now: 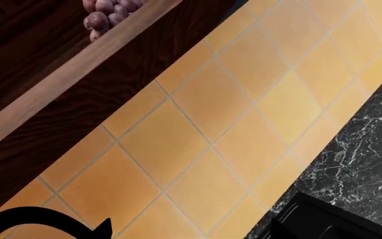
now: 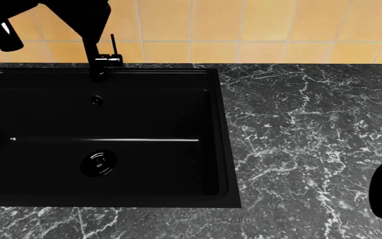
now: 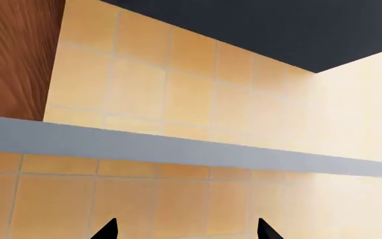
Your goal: Pick the lemon, grape from the counter and place them in the cabinet. Then close the cabinet.
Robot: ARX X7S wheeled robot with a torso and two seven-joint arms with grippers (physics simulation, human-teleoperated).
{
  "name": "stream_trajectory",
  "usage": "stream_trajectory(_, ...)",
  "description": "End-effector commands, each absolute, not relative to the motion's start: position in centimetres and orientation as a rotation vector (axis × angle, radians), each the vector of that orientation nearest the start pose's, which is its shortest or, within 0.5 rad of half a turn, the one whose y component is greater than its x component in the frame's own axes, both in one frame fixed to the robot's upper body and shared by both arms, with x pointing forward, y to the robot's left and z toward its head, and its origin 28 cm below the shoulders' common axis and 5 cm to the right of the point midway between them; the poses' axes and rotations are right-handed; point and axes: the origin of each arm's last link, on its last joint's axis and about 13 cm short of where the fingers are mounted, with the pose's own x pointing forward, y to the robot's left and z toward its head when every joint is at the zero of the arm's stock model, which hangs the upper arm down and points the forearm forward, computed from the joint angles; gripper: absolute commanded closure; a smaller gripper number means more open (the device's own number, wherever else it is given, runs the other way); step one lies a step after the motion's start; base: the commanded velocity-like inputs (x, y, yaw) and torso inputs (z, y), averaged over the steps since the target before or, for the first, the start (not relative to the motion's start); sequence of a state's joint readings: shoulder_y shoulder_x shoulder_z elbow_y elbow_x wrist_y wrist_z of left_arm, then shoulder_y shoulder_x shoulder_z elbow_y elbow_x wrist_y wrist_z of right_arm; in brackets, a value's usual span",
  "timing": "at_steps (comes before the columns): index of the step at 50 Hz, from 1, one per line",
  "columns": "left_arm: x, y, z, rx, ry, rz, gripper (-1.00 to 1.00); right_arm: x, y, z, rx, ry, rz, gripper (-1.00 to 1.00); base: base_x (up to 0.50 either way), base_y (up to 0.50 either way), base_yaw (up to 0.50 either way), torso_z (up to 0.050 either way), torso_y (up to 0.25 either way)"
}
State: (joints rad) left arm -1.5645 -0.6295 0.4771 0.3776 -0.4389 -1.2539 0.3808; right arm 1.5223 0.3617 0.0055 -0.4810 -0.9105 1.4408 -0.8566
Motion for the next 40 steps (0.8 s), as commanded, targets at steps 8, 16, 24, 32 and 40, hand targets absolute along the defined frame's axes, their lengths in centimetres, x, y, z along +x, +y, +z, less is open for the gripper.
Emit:
stream_trajectory(8,26.1,27.0,41.1,0.668,-0.262,-0.363,-1.00,19.1,-21.7,46.2,-0.166,-0.625,-0.427,-1.00,0.00,0.00,0.00,0.000,0.000)
stream_trajectory(16,26.1,27.0,41.1,0.668,-0.262,-0.364,-1.00,19.2,-21.3,48.0,-0.156,-0.670,-0.424,-1.00,0.00,0.00,0.00,0.000,0.000)
stream_trajectory(24,26.2,27.0,41.0,0.668,-0.262,-0.366,-1.00,19.4,-20.7,49.3,-0.132,-0.722,-0.408,-1.00,0.00,0.00,0.00,0.000,0.000)
stream_trajectory(32,26.2,27.0,41.0,0.668,-0.261,-0.366,-1.00,19.7,-20.0,50.4,-0.072,-0.793,-0.405,-1.00,0.00,0.00,0.00,0.000,0.000)
stream_trajectory(40,26.3,27.0,40.9,0.666,-0.260,-0.368,-1.00,19.9,-19.2,51.4,0.002,-0.871,-0.372,-1.00,0.00,0.00,0.00,0.000,0.000)
